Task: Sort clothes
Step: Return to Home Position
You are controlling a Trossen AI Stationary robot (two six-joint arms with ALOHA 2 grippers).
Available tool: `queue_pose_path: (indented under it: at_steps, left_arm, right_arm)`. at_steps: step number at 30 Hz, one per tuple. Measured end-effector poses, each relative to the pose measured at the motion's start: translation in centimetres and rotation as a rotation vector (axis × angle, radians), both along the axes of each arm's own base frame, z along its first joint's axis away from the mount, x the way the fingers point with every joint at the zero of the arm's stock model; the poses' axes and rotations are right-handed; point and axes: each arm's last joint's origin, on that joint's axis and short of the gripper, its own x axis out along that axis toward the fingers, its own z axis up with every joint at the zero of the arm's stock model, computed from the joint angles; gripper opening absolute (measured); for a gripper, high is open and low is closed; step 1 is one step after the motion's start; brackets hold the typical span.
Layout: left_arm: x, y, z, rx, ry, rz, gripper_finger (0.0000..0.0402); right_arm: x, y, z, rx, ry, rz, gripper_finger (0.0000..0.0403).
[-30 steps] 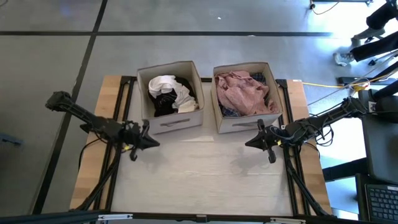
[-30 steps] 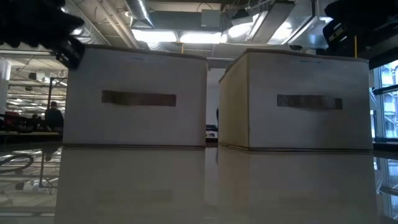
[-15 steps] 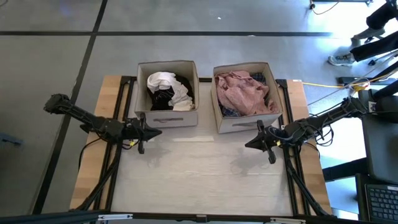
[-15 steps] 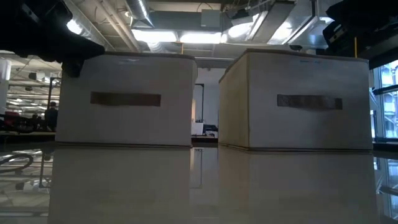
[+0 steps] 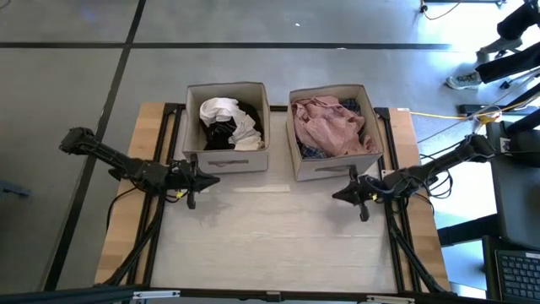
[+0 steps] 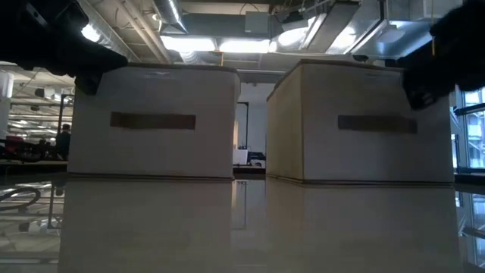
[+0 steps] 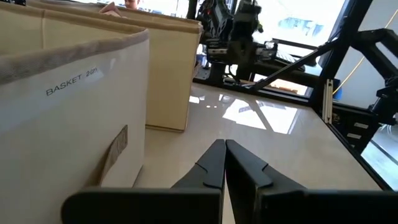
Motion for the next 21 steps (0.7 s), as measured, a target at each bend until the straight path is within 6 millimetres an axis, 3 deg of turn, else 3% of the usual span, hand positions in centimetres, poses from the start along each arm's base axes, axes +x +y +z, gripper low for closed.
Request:
queue_pose_path:
  at_steps: [3, 7, 21]
  left_arm:
    - [0.0, 0.0, 0.0, 0.0, 0.001, -0.004, 0.0001]
    - [0.0, -0.1, 0.0, -0.003, 0.003, -0.041, 0.0001]
    - [-0.6, -0.1, 0.9, 0.071, -0.091, -0.14, 0.0001]
  right_arm:
    - [-0.3, -0.5, -1.0, -0.06, 0.002, -0.104, 0.0012]
    - [-0.3, -1.0, -0.9, -0.097, -0.007, -0.162, 0.0012]
    - [-0.3, -2.9, -0.2, -0.059, -0.074, -0.062, 0.0012]
